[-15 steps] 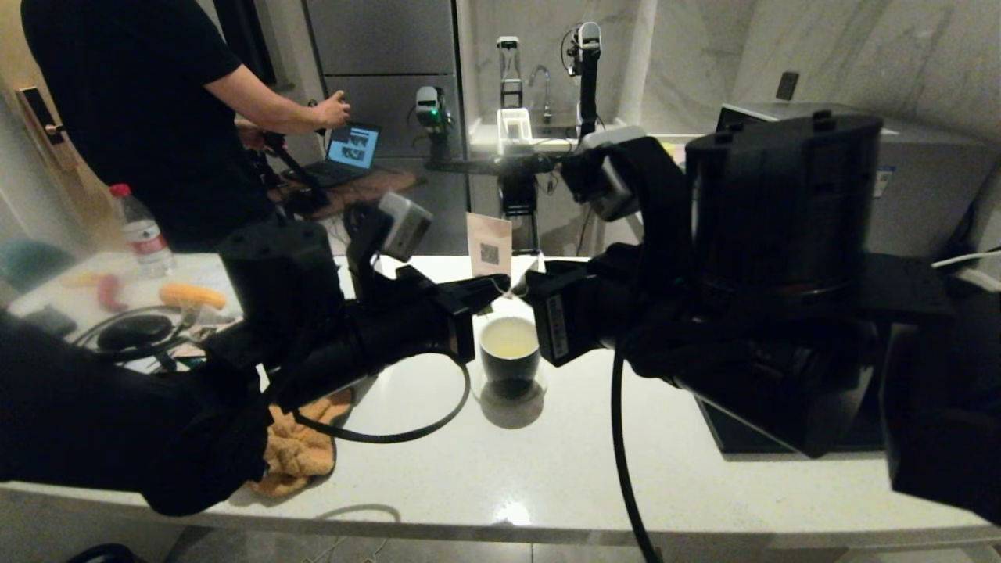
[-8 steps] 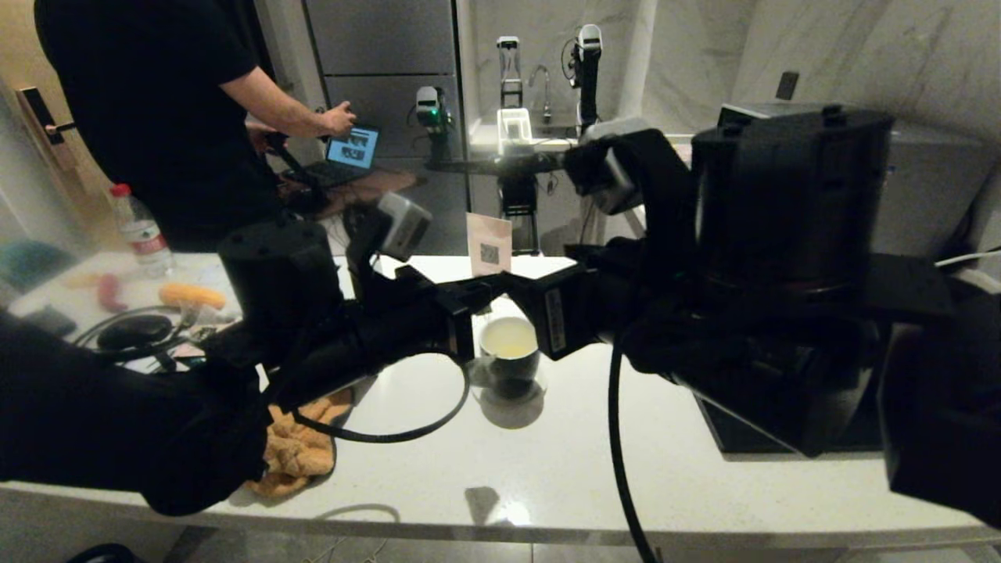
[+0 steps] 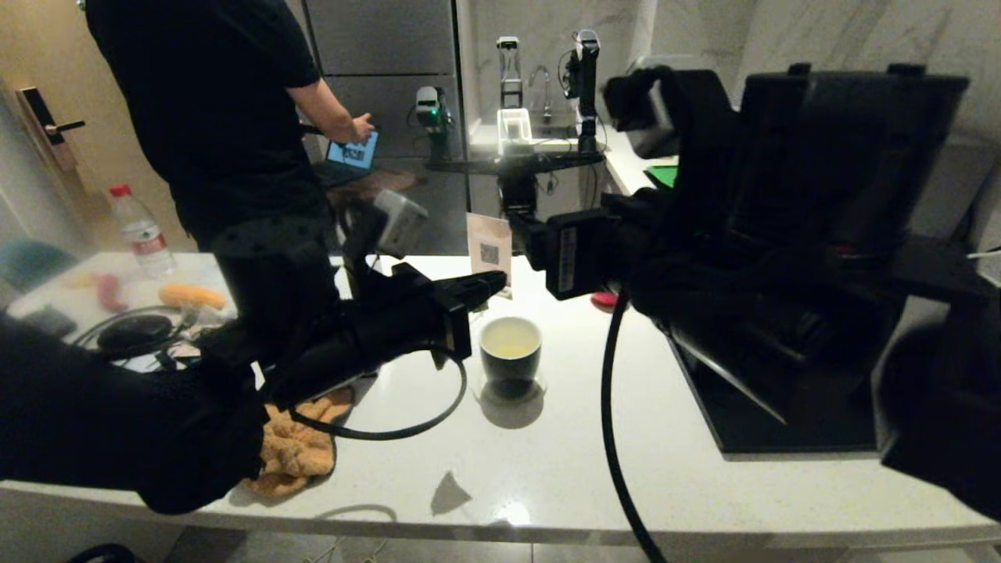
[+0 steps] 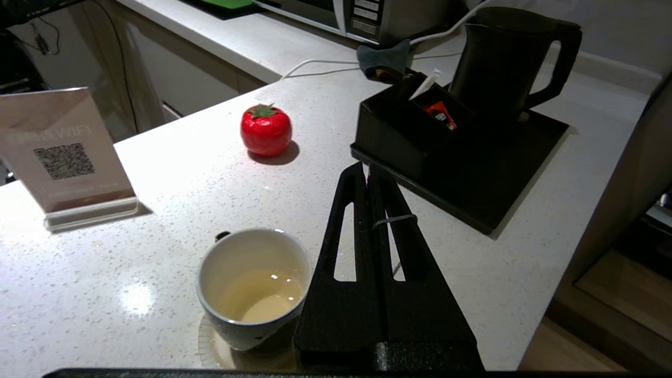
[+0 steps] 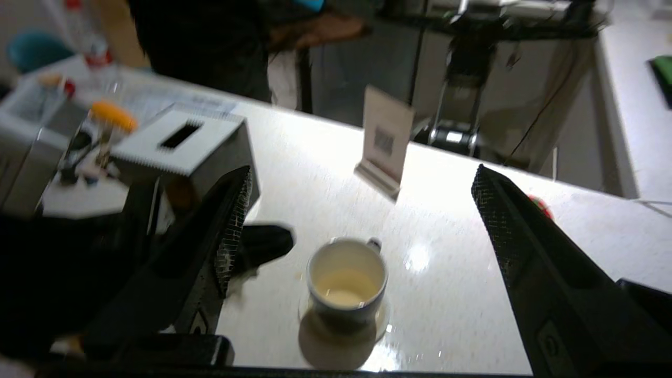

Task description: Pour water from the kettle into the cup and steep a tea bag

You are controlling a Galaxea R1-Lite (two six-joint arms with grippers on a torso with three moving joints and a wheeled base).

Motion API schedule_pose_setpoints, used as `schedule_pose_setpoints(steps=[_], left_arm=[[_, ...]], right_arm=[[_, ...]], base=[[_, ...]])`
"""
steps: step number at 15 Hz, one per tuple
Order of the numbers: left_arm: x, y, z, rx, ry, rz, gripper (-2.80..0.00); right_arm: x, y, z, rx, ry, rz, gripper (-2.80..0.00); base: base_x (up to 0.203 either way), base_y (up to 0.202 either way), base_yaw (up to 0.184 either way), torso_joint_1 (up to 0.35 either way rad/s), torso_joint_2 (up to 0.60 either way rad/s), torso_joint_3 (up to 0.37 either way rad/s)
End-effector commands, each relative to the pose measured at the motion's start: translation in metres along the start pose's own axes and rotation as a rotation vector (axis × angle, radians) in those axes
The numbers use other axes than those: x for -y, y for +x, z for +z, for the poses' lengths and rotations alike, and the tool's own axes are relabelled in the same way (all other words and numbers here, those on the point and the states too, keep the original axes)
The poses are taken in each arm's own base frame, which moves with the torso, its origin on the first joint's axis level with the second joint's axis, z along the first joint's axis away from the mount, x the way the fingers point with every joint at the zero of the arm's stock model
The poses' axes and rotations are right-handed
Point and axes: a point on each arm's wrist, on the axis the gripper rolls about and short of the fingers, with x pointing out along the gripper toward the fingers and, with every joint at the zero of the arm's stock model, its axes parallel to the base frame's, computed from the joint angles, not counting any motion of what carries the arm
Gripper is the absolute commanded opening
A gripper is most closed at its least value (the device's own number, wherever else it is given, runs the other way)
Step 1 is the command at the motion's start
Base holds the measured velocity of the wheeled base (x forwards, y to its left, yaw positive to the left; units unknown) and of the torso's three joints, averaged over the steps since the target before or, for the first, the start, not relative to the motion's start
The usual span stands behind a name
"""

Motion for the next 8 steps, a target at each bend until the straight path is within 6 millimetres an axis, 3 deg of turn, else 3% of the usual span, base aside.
schedule_pose_setpoints(steps=[1, 5, 8], left_arm=[[-0.005, -0.002, 0.003, 0.012, 0.001, 0.015, -2.80], [-0.005, -0.002, 0.002, 0.010, 0.001, 0.015, -2.80], [-0.005, -0.002, 0.001, 0.006, -0.001, 0.016, -2.80]], right_arm=[[0.009, 0.005, 0.002, 0.028, 0.001, -0.044, 0.00], [0.047, 0.020, 0.005, 0.094, -0.060, -0.177, 0.00], [0.068, 0.022, -0.003, 0.098, -0.080, -0.264, 0.00]], base=[[0.000, 0.000, 0.000, 0.000, 0.00, 0.000], [0.000, 0.000, 0.000, 0.000, 0.00, 0.000], [0.000, 0.000, 0.000, 0.000, 0.00, 0.000]])
